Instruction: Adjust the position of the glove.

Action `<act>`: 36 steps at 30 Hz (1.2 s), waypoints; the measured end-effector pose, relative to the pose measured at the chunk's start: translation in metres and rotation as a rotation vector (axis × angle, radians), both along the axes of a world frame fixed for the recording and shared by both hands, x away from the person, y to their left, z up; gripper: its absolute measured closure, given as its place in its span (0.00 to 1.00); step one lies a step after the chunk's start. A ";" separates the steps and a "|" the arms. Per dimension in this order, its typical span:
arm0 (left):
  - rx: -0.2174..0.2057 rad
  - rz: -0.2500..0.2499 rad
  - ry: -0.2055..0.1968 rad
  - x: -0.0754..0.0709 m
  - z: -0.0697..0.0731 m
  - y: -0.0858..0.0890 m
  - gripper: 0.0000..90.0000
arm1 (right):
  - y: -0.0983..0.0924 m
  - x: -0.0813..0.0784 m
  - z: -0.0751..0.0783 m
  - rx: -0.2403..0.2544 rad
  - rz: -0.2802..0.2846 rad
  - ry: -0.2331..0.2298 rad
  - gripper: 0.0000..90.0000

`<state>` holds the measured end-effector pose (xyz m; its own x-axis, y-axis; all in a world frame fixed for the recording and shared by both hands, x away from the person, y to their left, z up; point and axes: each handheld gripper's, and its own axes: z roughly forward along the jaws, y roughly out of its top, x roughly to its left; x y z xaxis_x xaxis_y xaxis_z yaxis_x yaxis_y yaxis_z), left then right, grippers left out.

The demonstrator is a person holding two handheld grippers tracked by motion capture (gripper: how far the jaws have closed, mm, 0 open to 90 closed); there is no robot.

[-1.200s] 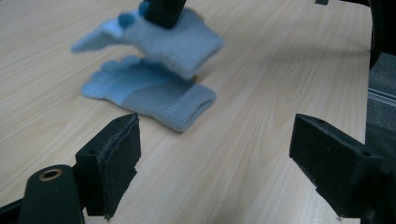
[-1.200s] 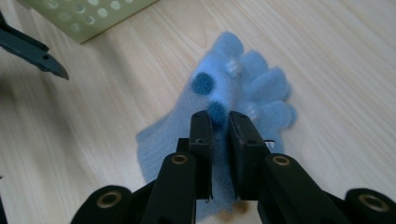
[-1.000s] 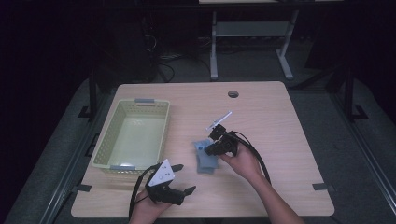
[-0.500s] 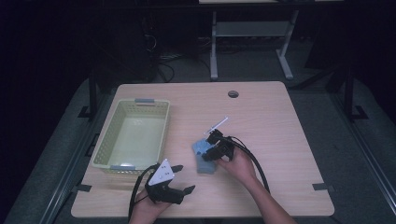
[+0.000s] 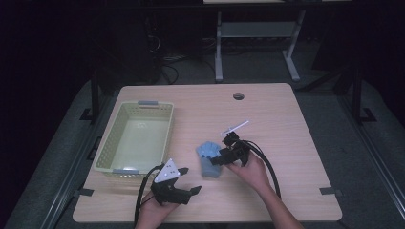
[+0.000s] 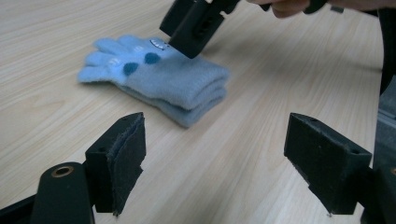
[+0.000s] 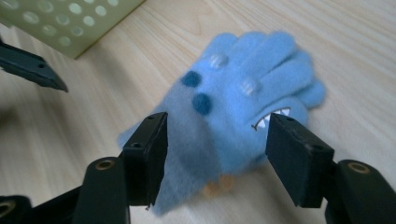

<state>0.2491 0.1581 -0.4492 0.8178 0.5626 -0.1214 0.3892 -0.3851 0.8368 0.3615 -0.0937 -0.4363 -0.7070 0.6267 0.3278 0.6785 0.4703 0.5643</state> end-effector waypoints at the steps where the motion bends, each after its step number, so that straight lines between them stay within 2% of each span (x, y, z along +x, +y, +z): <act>1: 0.002 0.005 0.011 0.001 0.001 -0.001 0.23 | -0.003 -0.002 0.000 0.012 -0.009 0.010 0.40; 3: -0.015 0.031 0.052 0.004 0.001 -0.003 0.24 | -0.005 -0.003 0.000 0.027 -0.021 0.009 0.40; 4: -0.031 0.048 0.096 0.009 0.002 -0.003 0.25 | -0.011 -0.006 0.000 0.052 -0.036 0.031 0.39; 5: -0.031 0.048 0.096 0.009 0.002 -0.003 0.26 | -0.011 -0.006 0.000 0.052 -0.036 0.031 0.39; 7: -0.061 0.068 0.133 0.014 0.001 -0.004 0.27 | -0.015 -0.008 0.000 0.085 -0.053 0.043 0.39; 8: -0.089 0.096 0.181 0.021 0.000 -0.004 0.29 | -0.019 -0.010 0.001 0.109 -0.068 0.053 0.39; 9: -0.107 0.115 0.211 0.025 -0.001 -0.005 0.29 | -0.021 -0.011 0.001 0.125 -0.078 0.054 0.39; 10: -0.107 0.115 0.211 0.025 -0.001 -0.005 0.30 | -0.021 -0.011 0.001 0.125 -0.078 0.054 0.39; 12: -0.146 0.157 0.279 0.034 -0.003 -0.006 0.32 | -0.025 -0.014 0.000 0.149 -0.103 0.072 0.39; 13: -0.171 0.190 0.330 0.041 -0.005 -0.007 0.33 | -0.029 -0.015 -0.002 0.157 -0.121 0.082 0.38; 14: -0.171 0.190 0.330 0.041 -0.005 -0.007 0.33 | -0.029 -0.015 -0.002 0.157 -0.121 0.082 0.38; 17: -0.183 0.221 0.369 0.048 -0.010 -0.013 0.33 | -0.033 -0.017 -0.006 0.203 -0.150 0.099 0.39; 18: -0.175 0.223 0.375 0.050 -0.011 -0.015 0.33 | -0.034 -0.018 -0.007 0.202 -0.156 0.100 0.39; 21: -0.192 0.258 0.416 0.057 -0.015 -0.022 0.35 | -0.034 -0.018 -0.015 0.193 -0.168 0.121 0.39; 24: -0.201 0.264 0.432 0.061 -0.016 -0.023 0.37 | -0.033 -0.017 -0.017 0.197 -0.174 0.125 0.39; 27: -0.230 0.285 0.467 0.066 -0.019 -0.022 0.39 | -0.028 -0.015 -0.021 0.201 -0.179 0.134 0.41; 30: -0.240 0.293 0.475 0.068 -0.020 -0.022 0.41 | -0.027 -0.014 -0.024 0.193 -0.181 0.138 0.42; 32: -0.238 0.299 0.481 0.070 -0.022 -0.022 0.43 | -0.026 -0.013 -0.025 0.194 -0.189 0.156 0.43; 36: -0.233 0.297 0.499 0.072 -0.025 -0.022 0.46 | -0.024 -0.012 -0.028 0.194 -0.190 0.153 0.45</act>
